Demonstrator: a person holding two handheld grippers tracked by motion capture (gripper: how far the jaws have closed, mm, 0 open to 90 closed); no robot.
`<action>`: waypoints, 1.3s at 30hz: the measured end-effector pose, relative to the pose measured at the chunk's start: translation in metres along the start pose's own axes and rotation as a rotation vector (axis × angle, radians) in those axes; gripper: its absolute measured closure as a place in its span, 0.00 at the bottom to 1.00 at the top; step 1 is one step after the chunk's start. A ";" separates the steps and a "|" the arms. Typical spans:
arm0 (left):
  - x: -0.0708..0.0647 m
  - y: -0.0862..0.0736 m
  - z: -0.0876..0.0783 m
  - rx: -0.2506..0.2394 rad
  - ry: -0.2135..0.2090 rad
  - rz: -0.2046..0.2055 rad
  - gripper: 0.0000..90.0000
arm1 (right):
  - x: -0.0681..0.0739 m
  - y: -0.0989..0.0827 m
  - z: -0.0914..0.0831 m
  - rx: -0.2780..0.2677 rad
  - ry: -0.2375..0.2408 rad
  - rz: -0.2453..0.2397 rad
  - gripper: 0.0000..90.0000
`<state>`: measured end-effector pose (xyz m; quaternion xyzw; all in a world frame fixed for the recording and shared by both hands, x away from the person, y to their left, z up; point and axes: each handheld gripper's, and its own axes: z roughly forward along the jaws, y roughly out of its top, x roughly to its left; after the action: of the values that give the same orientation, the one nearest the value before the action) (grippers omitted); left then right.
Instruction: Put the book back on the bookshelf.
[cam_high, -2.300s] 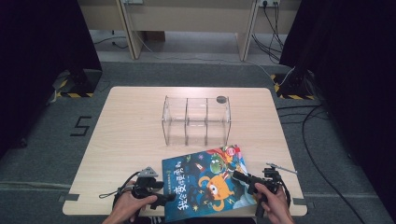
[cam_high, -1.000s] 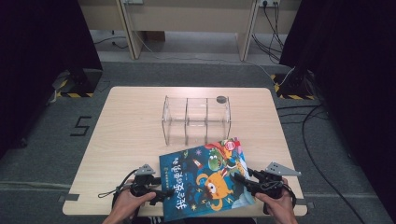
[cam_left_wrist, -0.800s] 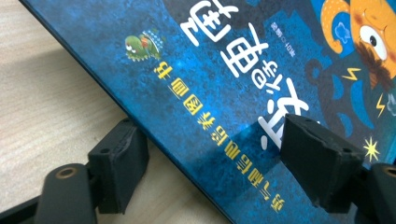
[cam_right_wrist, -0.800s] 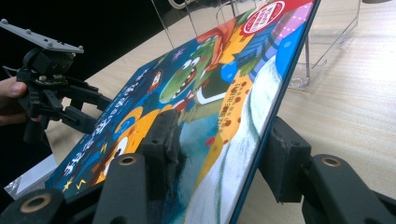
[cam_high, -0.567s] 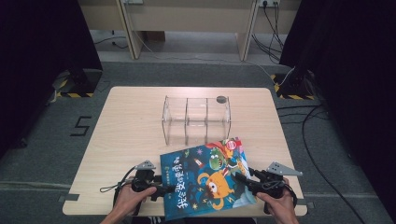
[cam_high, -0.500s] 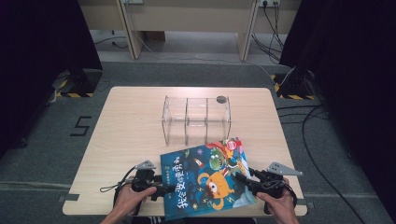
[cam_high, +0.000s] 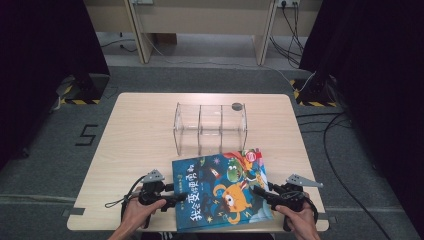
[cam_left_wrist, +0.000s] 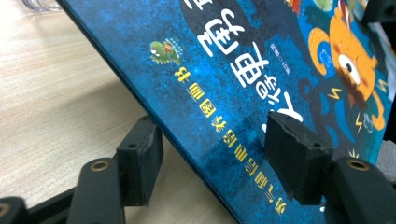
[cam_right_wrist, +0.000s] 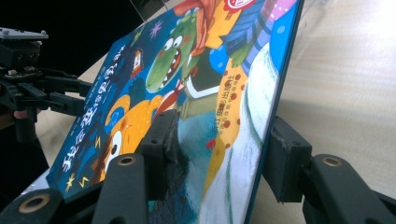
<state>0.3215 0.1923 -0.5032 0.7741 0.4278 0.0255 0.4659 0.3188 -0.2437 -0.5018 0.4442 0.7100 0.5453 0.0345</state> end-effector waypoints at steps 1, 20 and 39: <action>0.000 0.000 -0.001 -0.010 -0.001 -0.003 0.46 | -0.002 -0.002 0.001 0.010 -0.003 0.019 0.56; 0.011 0.004 -0.006 -0.121 -0.102 -0.118 0.65 | -0.007 -0.007 0.005 0.063 -0.016 0.046 0.51; 0.001 0.008 -0.002 -0.107 -0.240 -0.151 0.65 | -0.003 -0.005 0.007 0.048 0.017 0.071 0.52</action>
<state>0.3260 0.1927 -0.4962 0.7111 0.4242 -0.0795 0.5550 0.3212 -0.2407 -0.5098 0.4652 0.7070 0.5327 -0.0013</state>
